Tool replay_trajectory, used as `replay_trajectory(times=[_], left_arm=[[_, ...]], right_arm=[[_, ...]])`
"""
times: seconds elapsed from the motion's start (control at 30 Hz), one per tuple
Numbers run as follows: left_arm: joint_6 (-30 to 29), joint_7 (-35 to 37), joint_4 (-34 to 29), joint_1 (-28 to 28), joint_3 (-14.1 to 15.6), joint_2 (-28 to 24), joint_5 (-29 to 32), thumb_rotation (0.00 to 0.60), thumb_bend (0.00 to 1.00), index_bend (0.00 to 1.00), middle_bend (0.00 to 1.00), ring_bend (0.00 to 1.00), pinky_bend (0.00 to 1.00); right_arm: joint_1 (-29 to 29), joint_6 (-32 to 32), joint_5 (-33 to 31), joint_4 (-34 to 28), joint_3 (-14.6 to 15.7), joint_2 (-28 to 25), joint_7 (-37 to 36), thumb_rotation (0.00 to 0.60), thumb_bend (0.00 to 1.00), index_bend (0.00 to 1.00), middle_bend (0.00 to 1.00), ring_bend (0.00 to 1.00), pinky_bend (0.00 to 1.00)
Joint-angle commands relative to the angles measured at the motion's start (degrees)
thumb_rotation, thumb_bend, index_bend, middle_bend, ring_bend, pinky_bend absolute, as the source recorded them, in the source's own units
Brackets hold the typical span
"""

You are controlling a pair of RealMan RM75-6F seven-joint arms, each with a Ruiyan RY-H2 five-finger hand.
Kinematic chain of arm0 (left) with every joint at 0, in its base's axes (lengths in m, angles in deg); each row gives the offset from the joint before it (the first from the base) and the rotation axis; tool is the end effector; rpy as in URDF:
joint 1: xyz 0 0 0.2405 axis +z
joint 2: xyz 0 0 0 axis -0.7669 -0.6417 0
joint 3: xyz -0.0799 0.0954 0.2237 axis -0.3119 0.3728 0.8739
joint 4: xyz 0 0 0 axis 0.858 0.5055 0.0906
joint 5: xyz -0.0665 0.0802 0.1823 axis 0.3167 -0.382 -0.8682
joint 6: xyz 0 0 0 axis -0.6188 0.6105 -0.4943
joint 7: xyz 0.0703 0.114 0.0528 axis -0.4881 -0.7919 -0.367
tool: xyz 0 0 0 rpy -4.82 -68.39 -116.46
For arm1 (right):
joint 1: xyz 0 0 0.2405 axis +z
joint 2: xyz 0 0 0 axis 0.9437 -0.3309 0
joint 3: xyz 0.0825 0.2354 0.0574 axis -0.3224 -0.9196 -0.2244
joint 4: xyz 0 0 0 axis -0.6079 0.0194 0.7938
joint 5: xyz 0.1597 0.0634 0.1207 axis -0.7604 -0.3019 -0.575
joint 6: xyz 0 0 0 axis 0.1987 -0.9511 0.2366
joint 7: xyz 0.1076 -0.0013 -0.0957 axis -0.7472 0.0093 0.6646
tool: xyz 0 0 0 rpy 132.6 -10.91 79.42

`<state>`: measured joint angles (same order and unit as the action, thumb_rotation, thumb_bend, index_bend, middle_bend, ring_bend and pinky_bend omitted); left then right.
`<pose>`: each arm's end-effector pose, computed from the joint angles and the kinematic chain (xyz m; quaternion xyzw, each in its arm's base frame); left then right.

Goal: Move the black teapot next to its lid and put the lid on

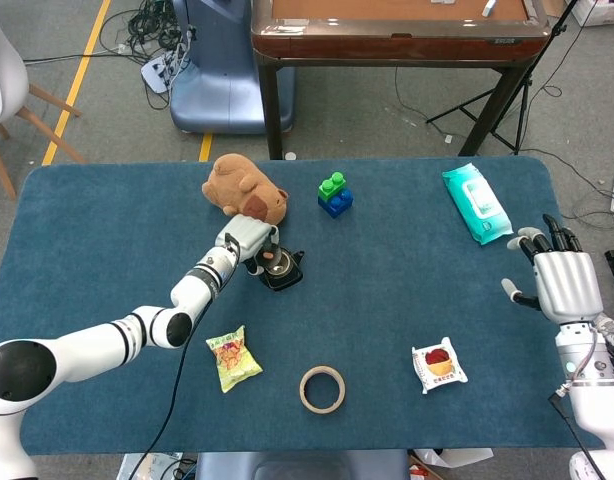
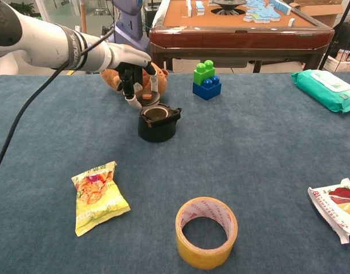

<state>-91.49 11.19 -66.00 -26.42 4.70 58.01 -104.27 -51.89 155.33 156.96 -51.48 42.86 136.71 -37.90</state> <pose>-0.0442 0.4609 -0.0153 -0.8022 -0.3731 -0.2565 0.3892 -0.2570 -0.2764 0.1823 0.6124 -0.3186 0.3473 0.6347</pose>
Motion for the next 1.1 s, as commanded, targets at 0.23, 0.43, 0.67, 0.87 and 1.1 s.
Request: replay_trajectory(times=[0.23,0.43,0.67,0.87,1.1], left_arm=[[0.1,-1.3,2.2,-2.3,1.8,2.5,1.7,0.600,0.22,0.39,0.81,0.65,0.58],[0.8,-1.0,3.8,-3.5,2.0,3.5,3.3,0.600,0.22,0.39,0.81,0.65,0.58],[1.6,-0.7,5.4,-4.4,2.7,4.1,4.5,0.600,0.21,0.39,0.80,0.64,0.58],[2.2,-0.7,6.4,-4.8,3.7,4.4,4.8,0.600,0.21,0.34,0.80,0.64,0.58],[2.4,-0.4,6.2,-5.2,4.4,4.3,5.1,0.600,0.21,0.31,0.79,0.64,0.58]], right_arm=[[0.0,0.0,-0.1,0.0,0.0,-0.3,-0.2,0.600,0.20,0.36,0.26,0.07,0.16],[-0.2,0.0,-0.3,0.1,0.1,-0.4,-0.4,0.600,0.20,0.36,0.26,0.07,0.16],[-0.4,0.2,-0.4,0.1,0.0,-0.7,-0.7,0.600,0.20,0.36,0.26,0.07,0.16],[-0.6,0.4,-0.7,0.1,-0.1,-0.8,-1.0,0.600,0.20,0.36,0.26,0.07,0.16],[-0.7,0.6,-0.6,-0.1,0.0,-0.9,-0.8,0.600,0.20,0.36,0.26,0.07,0.16]])
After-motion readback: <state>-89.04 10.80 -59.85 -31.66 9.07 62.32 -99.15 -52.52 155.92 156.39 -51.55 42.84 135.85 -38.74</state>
